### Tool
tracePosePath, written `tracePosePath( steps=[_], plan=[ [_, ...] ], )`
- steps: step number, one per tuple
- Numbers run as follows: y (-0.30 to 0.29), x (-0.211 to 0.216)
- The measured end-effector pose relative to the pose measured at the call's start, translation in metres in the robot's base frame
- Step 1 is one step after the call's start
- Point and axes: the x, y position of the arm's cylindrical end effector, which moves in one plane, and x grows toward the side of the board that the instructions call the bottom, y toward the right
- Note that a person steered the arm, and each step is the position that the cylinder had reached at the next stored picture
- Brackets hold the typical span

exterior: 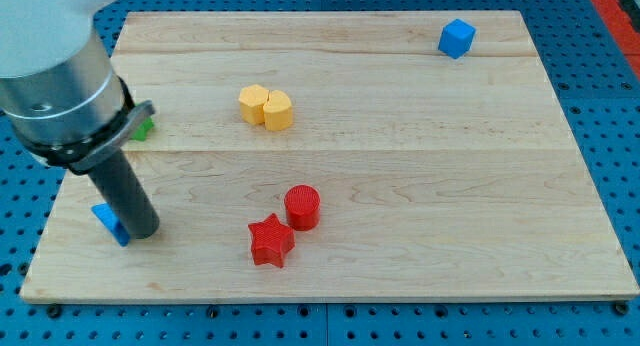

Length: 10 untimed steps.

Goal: Move the blue cube right to the yellow blocks

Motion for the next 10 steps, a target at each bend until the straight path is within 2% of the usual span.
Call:
tracePosePath(
  steps=[1, 2, 3, 5, 6, 7, 8, 10],
  plan=[
    [0.01, -0.019],
    [0.084, -0.072],
    [0.161, -0.08],
    [0.399, -0.154],
    [0.498, -0.231],
    [0.485, -0.306],
    [0.424, -0.322],
    [0.312, -0.274]
  ],
)
